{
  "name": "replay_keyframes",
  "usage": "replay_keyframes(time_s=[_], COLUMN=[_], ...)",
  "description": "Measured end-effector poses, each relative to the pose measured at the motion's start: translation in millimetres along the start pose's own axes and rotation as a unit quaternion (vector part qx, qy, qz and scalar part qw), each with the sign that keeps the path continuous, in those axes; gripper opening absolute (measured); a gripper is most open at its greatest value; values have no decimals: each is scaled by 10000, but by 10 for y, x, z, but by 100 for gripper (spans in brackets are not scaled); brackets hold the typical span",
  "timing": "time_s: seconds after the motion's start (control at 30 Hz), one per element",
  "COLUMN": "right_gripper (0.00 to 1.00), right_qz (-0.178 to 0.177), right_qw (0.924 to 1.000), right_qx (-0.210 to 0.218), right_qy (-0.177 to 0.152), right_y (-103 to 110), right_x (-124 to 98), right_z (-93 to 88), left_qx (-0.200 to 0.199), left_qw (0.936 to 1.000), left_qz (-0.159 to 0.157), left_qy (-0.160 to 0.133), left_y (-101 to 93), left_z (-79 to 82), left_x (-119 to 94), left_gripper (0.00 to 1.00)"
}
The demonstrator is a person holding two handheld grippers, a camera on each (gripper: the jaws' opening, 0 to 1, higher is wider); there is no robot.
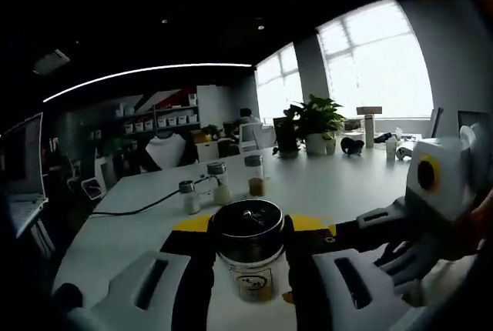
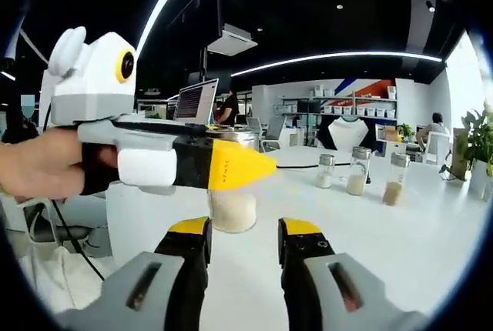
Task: Rotate the seasoning bottle until the label or dispensing opening points toward the visible target arrow and the bottle remains upright within the marked orientation range
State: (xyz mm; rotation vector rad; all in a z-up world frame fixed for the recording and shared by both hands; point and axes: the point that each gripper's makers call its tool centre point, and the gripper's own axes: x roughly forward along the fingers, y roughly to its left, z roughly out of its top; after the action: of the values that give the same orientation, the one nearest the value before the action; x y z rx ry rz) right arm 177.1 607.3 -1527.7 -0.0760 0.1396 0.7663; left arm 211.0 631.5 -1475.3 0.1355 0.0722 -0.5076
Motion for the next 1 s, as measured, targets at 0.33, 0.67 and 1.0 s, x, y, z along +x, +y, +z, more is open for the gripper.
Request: replay_keyframes(time_s=[0.33,0.67,1.0], right_gripper=[51,71,91], right_qz=[-469,-966,-1400], right_qw=[9985,9946,9889], right_qx=[178,245,359], right_qy=[-213,-301,-356], right_y=[-357,-718,-1048], right_x=[-181,-382,-655], right_z=[65,59,26], left_qx=[-105,-131,-226], left_qw=[9989,9975,9954], left_qz=[426,670,895], left_qy=[133,191,263], left_y=[358,605,807], left_z=[-223,-366,-593], left_x=[-43,-81,-86], left_gripper=[37,37,37])
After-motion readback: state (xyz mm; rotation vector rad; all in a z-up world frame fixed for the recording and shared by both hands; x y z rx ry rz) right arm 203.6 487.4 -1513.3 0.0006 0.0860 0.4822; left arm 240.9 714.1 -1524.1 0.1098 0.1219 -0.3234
